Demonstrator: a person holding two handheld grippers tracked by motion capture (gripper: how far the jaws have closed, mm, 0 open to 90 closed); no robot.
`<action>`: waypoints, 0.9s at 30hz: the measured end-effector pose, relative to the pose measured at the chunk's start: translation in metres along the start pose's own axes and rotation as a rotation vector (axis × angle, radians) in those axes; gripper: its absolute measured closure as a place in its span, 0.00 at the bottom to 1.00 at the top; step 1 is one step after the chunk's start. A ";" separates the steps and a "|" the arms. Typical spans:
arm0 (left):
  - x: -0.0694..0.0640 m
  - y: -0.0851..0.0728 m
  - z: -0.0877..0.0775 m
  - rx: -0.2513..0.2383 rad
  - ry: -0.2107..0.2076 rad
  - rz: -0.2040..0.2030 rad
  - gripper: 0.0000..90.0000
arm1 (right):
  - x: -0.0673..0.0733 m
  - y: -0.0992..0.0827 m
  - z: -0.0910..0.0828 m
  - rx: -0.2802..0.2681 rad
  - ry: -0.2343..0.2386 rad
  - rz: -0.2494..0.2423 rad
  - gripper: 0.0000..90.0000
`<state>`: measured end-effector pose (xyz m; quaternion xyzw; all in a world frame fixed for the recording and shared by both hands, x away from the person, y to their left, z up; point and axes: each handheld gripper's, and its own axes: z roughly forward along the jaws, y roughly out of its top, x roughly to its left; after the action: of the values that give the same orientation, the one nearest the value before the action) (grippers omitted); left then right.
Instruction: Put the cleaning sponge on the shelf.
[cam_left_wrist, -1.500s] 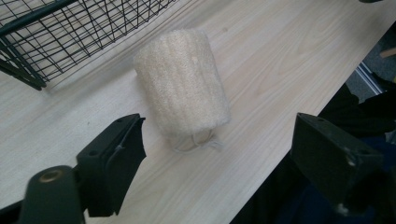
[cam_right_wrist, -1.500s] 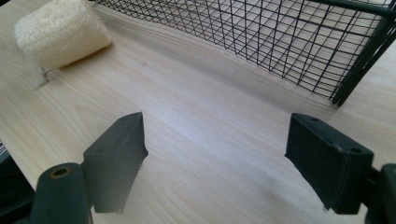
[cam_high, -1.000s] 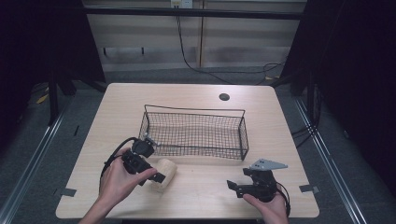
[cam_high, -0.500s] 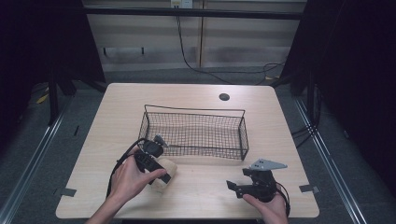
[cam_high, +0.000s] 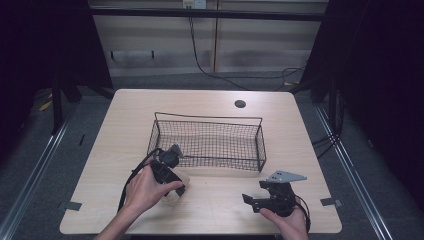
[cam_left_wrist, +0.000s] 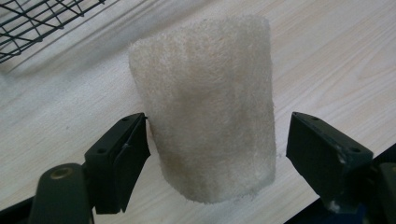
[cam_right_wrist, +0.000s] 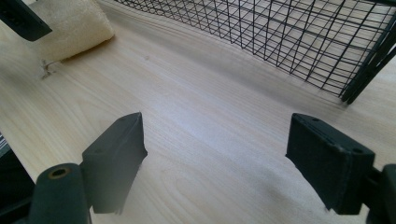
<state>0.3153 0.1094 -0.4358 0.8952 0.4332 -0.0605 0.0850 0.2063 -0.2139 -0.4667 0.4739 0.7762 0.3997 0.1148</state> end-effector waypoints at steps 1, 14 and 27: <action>0.000 0.001 0.001 0.002 -0.001 0.000 0.23 | 0.000 0.000 0.000 0.000 0.001 0.001 0.21; 0.000 0.003 0.016 0.039 0.002 -0.008 0.25 | 0.000 0.000 0.000 0.000 0.007 -0.001 0.22; -0.002 0.000 0.013 0.006 -0.008 0.013 0.30 | 0.000 0.000 0.000 -0.002 0.002 0.001 0.22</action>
<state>0.3134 0.1056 -0.4481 0.8981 0.4267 -0.0648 0.0843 0.2064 -0.2141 -0.4670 0.4740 0.7755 0.4012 0.1144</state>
